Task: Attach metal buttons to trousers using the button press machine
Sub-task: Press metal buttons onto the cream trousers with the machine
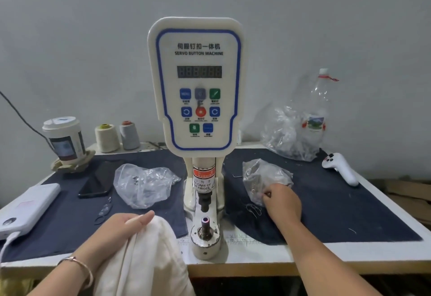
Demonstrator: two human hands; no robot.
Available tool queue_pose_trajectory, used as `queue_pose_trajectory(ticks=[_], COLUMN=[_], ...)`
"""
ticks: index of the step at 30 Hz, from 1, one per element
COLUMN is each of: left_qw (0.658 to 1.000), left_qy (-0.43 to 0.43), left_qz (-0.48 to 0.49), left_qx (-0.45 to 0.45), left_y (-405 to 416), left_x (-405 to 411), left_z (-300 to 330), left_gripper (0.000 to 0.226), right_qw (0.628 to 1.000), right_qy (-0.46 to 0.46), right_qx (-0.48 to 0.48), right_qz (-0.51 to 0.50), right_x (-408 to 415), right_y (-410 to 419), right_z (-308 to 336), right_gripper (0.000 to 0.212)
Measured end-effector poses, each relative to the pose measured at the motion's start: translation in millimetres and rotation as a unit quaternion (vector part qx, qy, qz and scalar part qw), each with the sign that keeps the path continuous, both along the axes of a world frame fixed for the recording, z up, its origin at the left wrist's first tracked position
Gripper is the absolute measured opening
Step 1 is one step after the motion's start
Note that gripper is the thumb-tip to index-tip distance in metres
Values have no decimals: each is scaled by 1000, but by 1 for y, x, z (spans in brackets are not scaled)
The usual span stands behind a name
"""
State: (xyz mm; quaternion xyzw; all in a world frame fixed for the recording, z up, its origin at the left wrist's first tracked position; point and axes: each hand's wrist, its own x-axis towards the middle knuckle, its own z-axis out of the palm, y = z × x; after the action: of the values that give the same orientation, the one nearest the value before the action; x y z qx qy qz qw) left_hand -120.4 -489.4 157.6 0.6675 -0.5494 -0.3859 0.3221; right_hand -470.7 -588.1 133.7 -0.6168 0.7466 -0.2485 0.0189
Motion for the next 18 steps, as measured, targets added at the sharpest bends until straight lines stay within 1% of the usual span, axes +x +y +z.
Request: queue_pose_trajectory(ticks=[3,6,12,15,16,18], left_qw=[999,998,997,997,997,997], left_qy=[32,61,79,77,76,79], left_qz=[-23,-27,-16,-3,-1,-1], left_qx=[1,-5,-1,-4,-5,-7], left_y=[-2,-3,-5,-6,-6,-6], left_x=[0,4,3,3,3,3], left_z=[-5,-10,-12,-14,-15,-16], left_gripper=[59,68,71,73,71,77], right_qw=[1000,1000,999,997,995,984], right_qy=[-8,1,14,24,24,27], right_qx=[-10,-7,26,70,100,176], right_qz=[-3,-9,-12,-9,-6,3], right_x=[1,3,6,5,3,0], right_y=[1,3,0,-9,-13,-16], right_z=[1,2,0,1,3,12], right_gripper=[13,14,15,19,21,28])
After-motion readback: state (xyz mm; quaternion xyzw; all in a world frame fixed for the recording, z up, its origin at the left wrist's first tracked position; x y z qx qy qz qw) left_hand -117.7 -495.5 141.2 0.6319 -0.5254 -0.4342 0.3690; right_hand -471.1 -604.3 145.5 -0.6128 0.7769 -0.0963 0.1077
